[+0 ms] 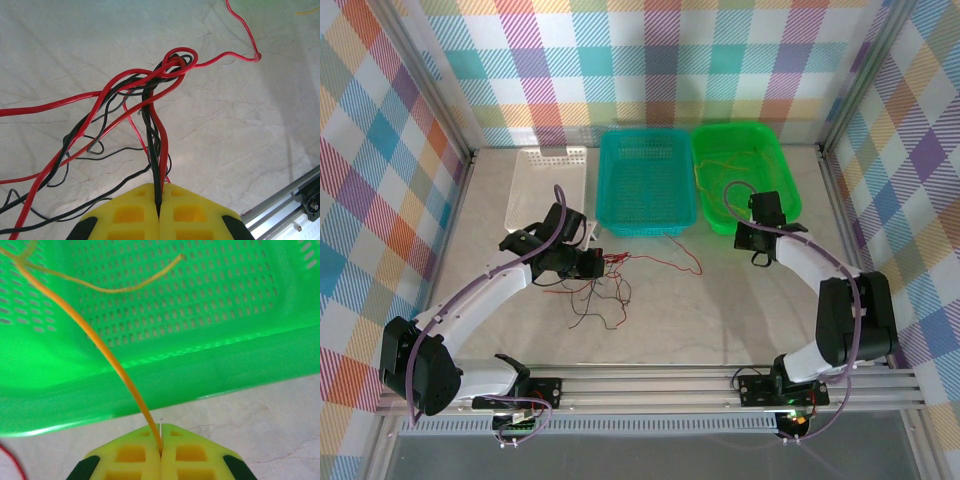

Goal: Untangle the cables

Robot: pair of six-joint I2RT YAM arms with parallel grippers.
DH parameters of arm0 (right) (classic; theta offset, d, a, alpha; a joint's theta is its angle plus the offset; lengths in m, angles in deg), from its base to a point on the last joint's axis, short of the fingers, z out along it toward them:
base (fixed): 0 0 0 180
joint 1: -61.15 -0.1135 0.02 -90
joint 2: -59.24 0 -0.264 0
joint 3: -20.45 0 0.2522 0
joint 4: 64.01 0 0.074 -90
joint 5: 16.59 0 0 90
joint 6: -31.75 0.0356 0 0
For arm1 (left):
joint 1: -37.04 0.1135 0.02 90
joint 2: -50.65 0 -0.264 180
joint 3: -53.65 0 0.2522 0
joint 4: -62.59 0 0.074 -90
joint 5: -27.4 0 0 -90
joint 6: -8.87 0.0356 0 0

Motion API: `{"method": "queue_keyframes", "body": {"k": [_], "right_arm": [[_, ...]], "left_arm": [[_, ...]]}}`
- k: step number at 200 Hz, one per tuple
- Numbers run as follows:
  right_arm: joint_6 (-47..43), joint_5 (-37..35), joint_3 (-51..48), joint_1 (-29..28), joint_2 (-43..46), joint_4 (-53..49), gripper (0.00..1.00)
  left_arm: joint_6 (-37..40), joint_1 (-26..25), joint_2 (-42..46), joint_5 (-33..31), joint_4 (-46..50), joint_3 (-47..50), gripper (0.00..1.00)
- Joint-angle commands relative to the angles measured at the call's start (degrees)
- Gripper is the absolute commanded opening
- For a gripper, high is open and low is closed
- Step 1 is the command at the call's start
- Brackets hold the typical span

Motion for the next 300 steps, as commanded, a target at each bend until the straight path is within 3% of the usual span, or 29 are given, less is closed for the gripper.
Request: {"method": "queue_keyframes", "body": {"k": [1,42,90,123,145,160,187,220,237,246,282,300], "right_arm": [[1.16,3.18,1.52,-0.41,5.86,-2.09,0.00],[3.40,4.71,10.49,-0.44,8.81,-7.22,0.00],[3.14,2.07,36.75,0.59,-13.88,-20.69,0.00],[5.54,2.94,47.17,3.08,-24.68,-25.78,0.16],[5.27,4.31,51.90,3.43,-28.44,-28.18,0.22],[5.23,4.35,53.78,3.43,-29.21,-29.92,0.32],[5.17,2.78,53.44,3.43,-26.74,-30.73,0.60],[5.67,4.55,46.74,3.25,-17.23,-27.42,0.70],[6.25,7.69,41.86,3.04,-11.39,-26.22,0.71],[6.70,10.87,38.49,2.70,-8.38,-25.01,0.71],[7.87,35.48,18.73,-3.18,5.06,-15.06,0.73],[7.53,40.82,9.20,-7.13,9.69,-8.48,0.75]], "left_arm": [[1.18,-0.64,1.08,0.79,0.70,-0.85,0.00],[1.11,-0.76,0.94,1.55,0.43,-0.84,0.00],[0.92,-1.35,2.50,3.59,-0.87,-0.08,0.00],[0.13,-2.05,3.66,6.17,-2.20,0.21,0.00],[-0.52,-2.41,4.08,7.07,-2.65,0.16,0.00],[-1.17,-2.68,4.29,7.78,-3.15,0.04,0.00],[-2.28,-3.52,4.63,7.98,-3.50,-0.24,0.00],[-3.72,-4.64,4.78,8.55,-4.11,-0.45,0.00],[-4.54,-4.97,4.84,8.42,-3.93,-0.92,0.00],[-5.20,-5.12,4.97,8.81,-4.01,-1.38,0.00],[-9.04,-5.59,5.13,9.14,-5.05,-2.76,0.00],[-10.23,-6.22,4.38,10.24,-6.56,-3.13,0.00]]}}
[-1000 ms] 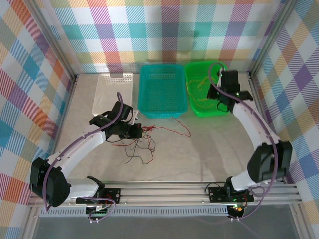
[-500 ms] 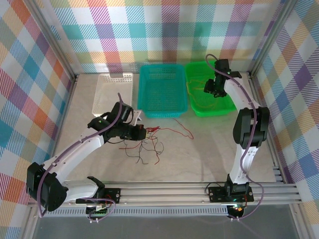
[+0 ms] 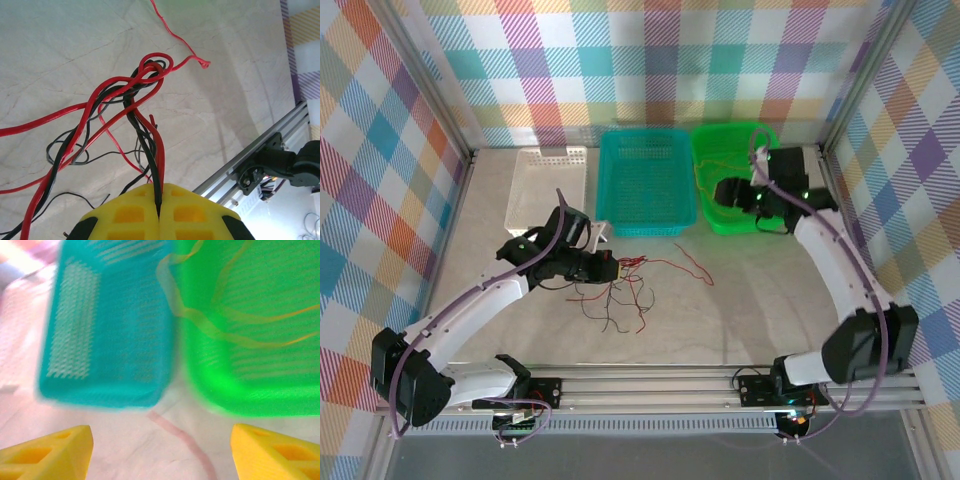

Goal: Untangle the cables

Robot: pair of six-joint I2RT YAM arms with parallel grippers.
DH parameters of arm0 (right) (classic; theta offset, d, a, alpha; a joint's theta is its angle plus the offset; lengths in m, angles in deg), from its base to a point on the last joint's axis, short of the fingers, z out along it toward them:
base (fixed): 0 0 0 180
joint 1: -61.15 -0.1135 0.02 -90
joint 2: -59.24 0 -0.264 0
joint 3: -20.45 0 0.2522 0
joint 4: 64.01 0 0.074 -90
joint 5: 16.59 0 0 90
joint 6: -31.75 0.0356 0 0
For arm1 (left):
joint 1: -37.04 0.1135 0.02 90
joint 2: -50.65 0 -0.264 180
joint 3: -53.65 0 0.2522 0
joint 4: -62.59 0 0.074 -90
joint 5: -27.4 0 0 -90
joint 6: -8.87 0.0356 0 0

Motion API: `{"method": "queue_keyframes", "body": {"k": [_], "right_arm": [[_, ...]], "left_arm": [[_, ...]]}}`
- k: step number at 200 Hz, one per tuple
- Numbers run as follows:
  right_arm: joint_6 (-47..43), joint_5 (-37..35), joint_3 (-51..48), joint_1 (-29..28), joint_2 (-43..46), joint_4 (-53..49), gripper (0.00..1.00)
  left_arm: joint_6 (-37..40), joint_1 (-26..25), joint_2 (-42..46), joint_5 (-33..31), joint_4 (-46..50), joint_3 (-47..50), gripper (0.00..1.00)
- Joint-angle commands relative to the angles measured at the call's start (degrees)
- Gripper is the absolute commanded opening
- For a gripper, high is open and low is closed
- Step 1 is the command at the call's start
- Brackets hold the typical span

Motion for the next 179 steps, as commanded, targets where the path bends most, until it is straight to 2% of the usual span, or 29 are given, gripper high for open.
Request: {"method": "queue_keyframes", "body": {"k": [1,42,56,73,90,116,129,179], "right_arm": [[0.10,16.09,-12.01,-5.20,3.59,9.54,0.75],[-4.10,11.94,-25.64,-11.84,9.02,19.03,0.76],[-5.69,8.19,-28.62,-14.44,9.38,21.86,0.76],[-7.07,4.71,-30.28,-16.23,9.04,24.08,0.75],[-7.53,4.51,-31.67,-17.01,8.72,27.02,0.74],[-8.51,6.15,-32.17,-19.11,6.41,29.91,0.66],[-8.64,6.51,-32.14,-19.93,5.18,30.58,0.61],[-10.27,3.75,-31.58,-20.51,4.14,28.97,0.57]], "left_arm": [[-3.00,-1.17,0.42,2.52,-3.20,-2.63,0.00],[-2.69,-2.05,-1.68,2.92,-1.65,-4.62,0.00],[-2.39,-2.08,-1.81,3.11,-1.05,-5.06,0.00],[-1.98,-2.08,-1.81,3.19,-0.22,-5.61,0.00],[-1.89,-2.04,-1.56,3.32,0.20,-5.71,0.00],[-1.84,-2.06,-1.28,3.45,0.25,-5.62,0.00],[-2.14,-2.08,-1.01,3.69,-0.11,-5.44,0.00],[-1.99,-2.08,-0.49,4.77,-0.13,-5.79,0.00]]}}
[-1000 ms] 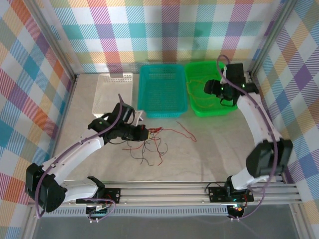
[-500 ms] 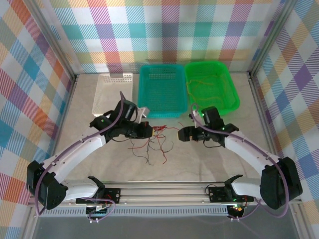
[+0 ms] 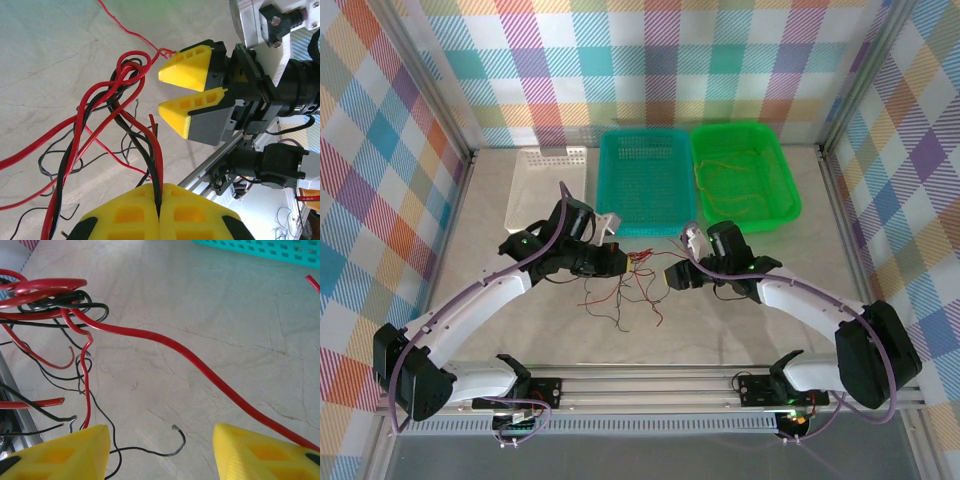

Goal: Untangle the cables

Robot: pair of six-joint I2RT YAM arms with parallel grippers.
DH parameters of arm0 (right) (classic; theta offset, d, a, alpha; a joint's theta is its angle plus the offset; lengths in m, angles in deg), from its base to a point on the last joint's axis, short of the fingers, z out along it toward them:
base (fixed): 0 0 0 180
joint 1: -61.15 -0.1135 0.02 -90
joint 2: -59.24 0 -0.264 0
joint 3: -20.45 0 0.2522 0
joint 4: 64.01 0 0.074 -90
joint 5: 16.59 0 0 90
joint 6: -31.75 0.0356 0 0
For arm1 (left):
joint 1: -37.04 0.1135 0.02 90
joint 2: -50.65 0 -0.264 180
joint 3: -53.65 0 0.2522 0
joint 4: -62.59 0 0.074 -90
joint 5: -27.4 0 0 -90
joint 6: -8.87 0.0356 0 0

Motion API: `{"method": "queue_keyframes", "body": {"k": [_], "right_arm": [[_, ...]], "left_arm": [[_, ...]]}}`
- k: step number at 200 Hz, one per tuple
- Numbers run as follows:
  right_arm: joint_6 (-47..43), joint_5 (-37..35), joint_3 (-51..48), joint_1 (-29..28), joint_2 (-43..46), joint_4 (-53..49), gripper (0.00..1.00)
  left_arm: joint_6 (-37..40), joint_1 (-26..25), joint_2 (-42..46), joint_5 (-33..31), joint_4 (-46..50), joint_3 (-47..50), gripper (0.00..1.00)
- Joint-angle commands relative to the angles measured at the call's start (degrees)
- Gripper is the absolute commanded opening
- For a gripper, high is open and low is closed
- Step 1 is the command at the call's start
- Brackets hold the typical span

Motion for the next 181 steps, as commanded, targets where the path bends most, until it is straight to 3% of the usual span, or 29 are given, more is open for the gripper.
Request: {"method": "queue_keyframes", "body": {"k": [1,40,66,95,181], "right_arm": [[-2.81,-1.70,0.30,-0.33,0.04,0.46,0.57],[-1.86,-6.44,2.38,-0.41,7.19,-5.01,0.65],[-0.28,-2.69,5.63,-0.49,7.82,-9.36,0.67],[-2.65,-4.85,3.04,-0.49,10.12,-6.45,0.71],[-7.41,-4.96,-0.62,-0.58,-1.27,3.26,0.69]], "left_arm": [[0.08,-0.51,1.24,1.87,0.91,-1.86,0.00],[1.60,-0.46,1.59,0.41,3.14,-1.87,0.00],[1.74,-0.44,1.42,1.01,2.90,-1.33,0.00],[3.10,-0.49,0.05,2.06,4.38,-2.45,0.00],[4.91,-0.51,0.45,4.42,6.29,-3.57,0.00]]}}
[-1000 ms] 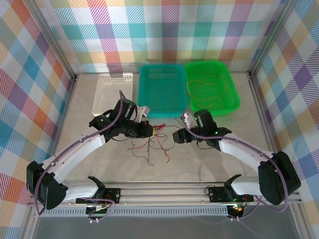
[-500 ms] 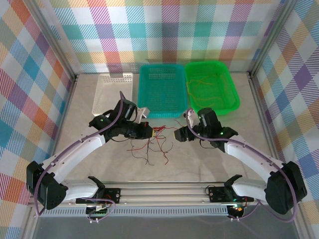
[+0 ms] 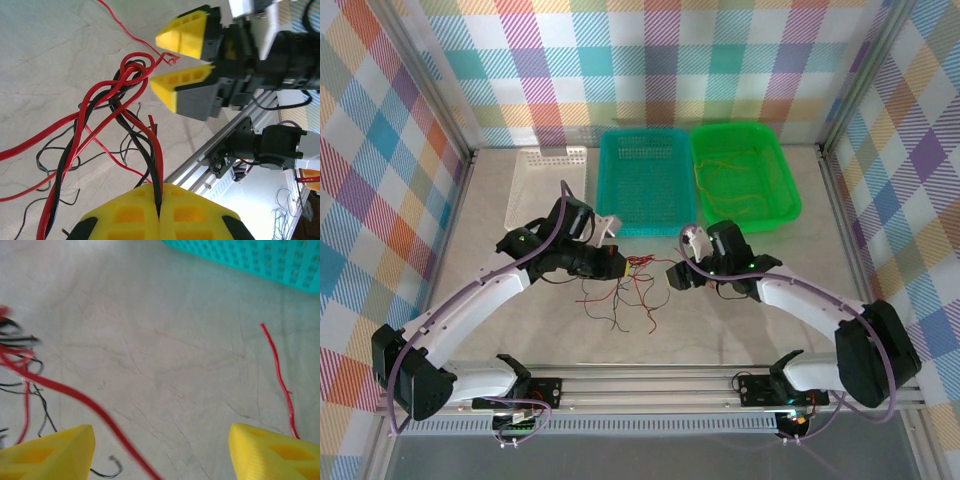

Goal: Untangle the cables

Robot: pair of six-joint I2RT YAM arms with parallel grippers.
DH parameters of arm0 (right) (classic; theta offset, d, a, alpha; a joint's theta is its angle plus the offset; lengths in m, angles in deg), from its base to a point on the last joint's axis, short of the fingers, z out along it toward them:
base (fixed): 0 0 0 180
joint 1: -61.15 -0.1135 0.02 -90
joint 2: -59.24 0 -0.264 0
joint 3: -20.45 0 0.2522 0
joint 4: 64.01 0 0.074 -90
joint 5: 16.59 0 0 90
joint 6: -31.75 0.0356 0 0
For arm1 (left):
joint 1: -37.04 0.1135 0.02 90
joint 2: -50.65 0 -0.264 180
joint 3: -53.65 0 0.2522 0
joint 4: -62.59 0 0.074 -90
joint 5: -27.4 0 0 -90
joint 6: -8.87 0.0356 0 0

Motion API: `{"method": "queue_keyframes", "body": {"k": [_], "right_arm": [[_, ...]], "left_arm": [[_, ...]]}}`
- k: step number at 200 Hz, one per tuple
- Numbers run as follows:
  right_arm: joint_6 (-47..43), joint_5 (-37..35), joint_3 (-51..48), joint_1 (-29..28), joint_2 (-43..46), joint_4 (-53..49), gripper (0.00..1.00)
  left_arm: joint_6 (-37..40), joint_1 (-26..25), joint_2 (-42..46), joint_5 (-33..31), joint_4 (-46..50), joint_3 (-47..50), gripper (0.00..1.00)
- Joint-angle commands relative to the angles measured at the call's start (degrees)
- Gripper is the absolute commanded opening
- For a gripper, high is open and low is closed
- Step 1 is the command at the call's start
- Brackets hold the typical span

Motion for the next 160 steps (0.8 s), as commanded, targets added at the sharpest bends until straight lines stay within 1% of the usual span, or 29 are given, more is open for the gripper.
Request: {"method": "queue_keyframes", "body": {"k": [1,8,14,19,21,27,29,32,43,62,72,81,98,120,139,160], "right_arm": [[-1.92,0.48,-0.80,-0.40,-0.39,4.99,0.69],[-2.02,0.50,-0.83,-0.36,-0.30,5.30,0.66],[-2.12,0.81,-0.78,-0.36,-0.30,5.44,0.59],[-2.11,0.87,-0.75,-0.39,-0.32,5.34,0.47],[-2.06,0.74,-0.70,-0.40,-0.30,5.31,0.44],[-1.73,0.38,-0.66,-0.41,-0.22,5.02,0.27],[-1.59,0.22,-0.61,-0.41,-0.17,4.90,0.24],[-1.41,-0.04,-0.53,-0.41,-0.06,4.45,0.17],[0.11,-2.73,0.42,-0.33,0.76,1.42,0.00],[3.36,-10.25,3.20,-0.02,2.01,-6.84,0.00],[4.84,-12.13,4.48,1.01,2.76,-10.65,0.00],[6.42,-12.39,5.29,2.62,3.69,-13.69,0.00],[8.81,-10.46,6.22,6.60,6.60,-17.76,0.00],[12.05,-4.98,6.63,14.58,11.60,-21.71,0.00],[13.32,-3.22,7.52,19.60,15.13,-25.02,0.00],[13.79,-2.24,9.53,22.78,17.87,-28.13,0.00]], "left_arm": [[1.42,-0.51,0.60,2.45,0.87,-1.17,0.00],[1.57,-0.49,0.75,2.48,0.98,-1.10,0.00],[1.72,-0.51,1.09,2.35,1.08,-1.15,0.00],[1.83,-0.50,1.25,2.30,1.22,-1.14,0.00],[1.85,-0.51,1.38,2.23,1.20,-1.14,0.00],[2.07,-0.51,1.69,1.78,1.41,-1.15,0.00],[2.13,-0.51,1.80,1.62,1.45,-1.10,0.00],[2.19,-0.50,1.97,1.38,1.66,-1.09,0.00],[2.76,-0.50,2.72,0.03,2.64,-1.23,0.00],[3.91,-0.13,3.81,-2.38,5.34,-1.34,0.00],[4.38,0.38,4.36,-3.86,7.17,-1.32,0.00],[4.96,1.24,4.83,-4.97,8.67,-1.24,0.00],[5.88,4.21,5.74,-6.04,11.59,-0.93,0.00],[5.69,8.49,7.51,-6.65,13.59,-0.11,0.00],[5.12,9.97,8.74,-7.58,14.41,0.52,0.00],[5.07,10.65,9.25,-8.00,14.73,1.26,0.00]]}}
